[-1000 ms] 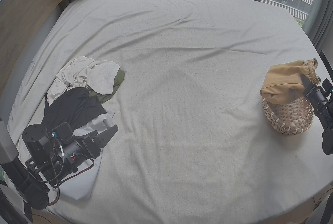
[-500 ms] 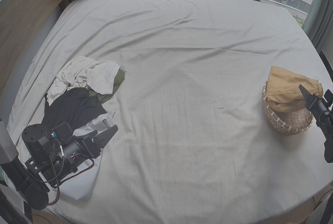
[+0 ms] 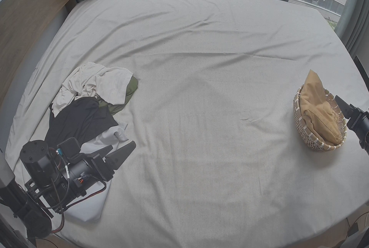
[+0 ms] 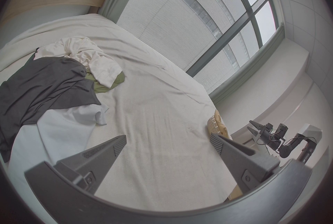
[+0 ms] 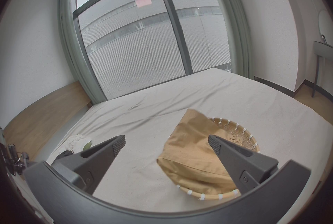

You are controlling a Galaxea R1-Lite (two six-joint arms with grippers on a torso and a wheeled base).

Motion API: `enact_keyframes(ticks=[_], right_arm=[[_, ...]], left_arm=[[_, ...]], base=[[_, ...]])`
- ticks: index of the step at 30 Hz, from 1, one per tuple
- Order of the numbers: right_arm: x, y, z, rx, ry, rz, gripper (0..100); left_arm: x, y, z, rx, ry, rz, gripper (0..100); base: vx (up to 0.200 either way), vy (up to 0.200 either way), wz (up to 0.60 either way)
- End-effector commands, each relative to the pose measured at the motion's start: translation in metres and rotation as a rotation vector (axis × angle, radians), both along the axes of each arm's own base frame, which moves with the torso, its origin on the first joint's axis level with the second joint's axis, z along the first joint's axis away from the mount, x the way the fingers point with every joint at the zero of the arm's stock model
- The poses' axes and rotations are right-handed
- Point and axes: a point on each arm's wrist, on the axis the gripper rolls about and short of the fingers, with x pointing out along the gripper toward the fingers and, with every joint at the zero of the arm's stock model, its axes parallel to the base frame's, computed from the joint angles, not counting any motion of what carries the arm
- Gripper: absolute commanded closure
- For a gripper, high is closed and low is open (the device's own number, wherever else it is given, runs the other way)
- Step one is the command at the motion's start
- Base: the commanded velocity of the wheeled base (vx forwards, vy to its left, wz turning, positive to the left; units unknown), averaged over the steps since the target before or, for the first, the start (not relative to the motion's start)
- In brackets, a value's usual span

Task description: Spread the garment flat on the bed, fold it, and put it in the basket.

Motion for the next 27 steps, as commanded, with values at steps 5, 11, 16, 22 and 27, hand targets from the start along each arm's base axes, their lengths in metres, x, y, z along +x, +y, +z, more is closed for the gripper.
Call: enact_keyframes(ticks=[5, 11, 16, 22, 27], right_arm=[[-0.067, 0.052, 0.022, -0.040, -0.101, 0.372, 0], [-0.096, 0.052, 0.009, -0.058, -0.093, 0.404, 0], [-0.128, 0.047, -0.001, -0.089, -0.121, 0.397, 0], [-0.173, 0.041, -0.014, -0.145, -0.150, 0.371, 0], [-0.200, 0.038, -0.029, -0.145, -0.148, 0.347, 0]], left_arm=[[-0.061, 0.013, 0.049, -0.115, -0.228, -0.091, 0], [-0.091, 0.024, 0.063, -0.137, -0.321, -0.114, 0], [-0.113, 0.036, 0.063, -0.056, -0.338, -0.111, 0], [-0.139, 0.058, 0.059, 0.000, -0.361, 0.001, 0], [-0.159, 0.072, 0.045, 0.036, -0.313, 0.079, 0]], base=[[0.000, 0.000, 0.00], [0.000, 0.000, 0.00], [0.000, 0.000, 0.00], [0.000, 0.000, 0.00], [0.000, 0.000, 0.00]])
